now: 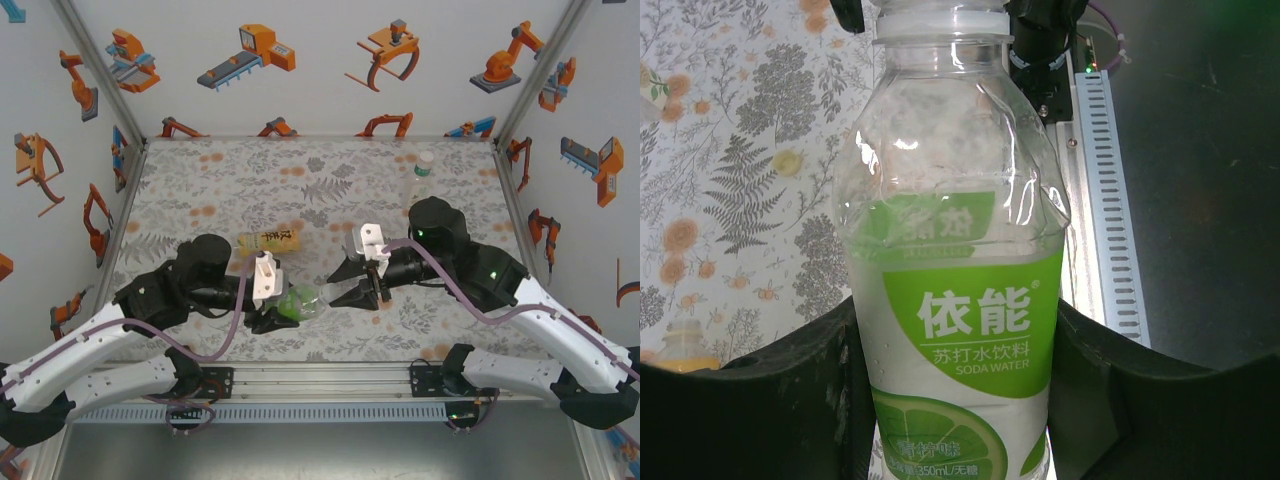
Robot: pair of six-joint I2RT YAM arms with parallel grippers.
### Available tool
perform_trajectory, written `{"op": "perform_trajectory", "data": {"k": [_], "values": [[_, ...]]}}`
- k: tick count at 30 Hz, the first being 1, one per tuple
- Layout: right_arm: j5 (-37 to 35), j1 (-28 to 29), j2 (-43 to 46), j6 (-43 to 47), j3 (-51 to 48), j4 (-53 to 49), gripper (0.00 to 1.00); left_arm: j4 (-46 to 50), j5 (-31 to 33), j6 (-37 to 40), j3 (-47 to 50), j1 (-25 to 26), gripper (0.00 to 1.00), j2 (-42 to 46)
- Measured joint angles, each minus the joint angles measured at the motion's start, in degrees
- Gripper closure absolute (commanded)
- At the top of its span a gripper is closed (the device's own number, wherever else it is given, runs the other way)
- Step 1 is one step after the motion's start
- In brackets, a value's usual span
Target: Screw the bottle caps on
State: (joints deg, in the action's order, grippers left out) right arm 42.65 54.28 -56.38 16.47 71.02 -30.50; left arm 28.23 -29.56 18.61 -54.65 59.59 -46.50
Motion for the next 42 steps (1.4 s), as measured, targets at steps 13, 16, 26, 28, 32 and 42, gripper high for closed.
{"op": "perform_trajectory", "data": {"k": [13,16,26,28,32,42], "values": [[-2.49,-0.11,2.1,-11.41,-4.85,5.16,0.94,1.14,1.51,0.0,0.0,0.07,1.0,-0.74],[-6.84,-0.04,3.48,-21.4,-7.52,7.72,1.0,1.66,2.64,0.0,0.02,0.07,1.0,-1.11],[-22.53,0.22,2.71,-65.83,-8.74,5.42,1.0,2.03,7.78,-0.22,0.04,-0.07,1.0,-2.01],[-24.35,0.22,2.25,-74.95,-8.74,3.26,1.0,2.49,8.22,-0.2,0.07,-0.07,1.0,-2.47],[-26.99,0.22,1.81,-89.79,-8.94,-0.28,1.0,2.99,8.74,-0.17,0.07,-0.04,1.0,-3.72],[-28.44,0.22,-0.66,-95.23,-6.56,-3.67,0.79,3.5,9.46,-0.17,0.07,-0.39,1.0,-3.98]]}}
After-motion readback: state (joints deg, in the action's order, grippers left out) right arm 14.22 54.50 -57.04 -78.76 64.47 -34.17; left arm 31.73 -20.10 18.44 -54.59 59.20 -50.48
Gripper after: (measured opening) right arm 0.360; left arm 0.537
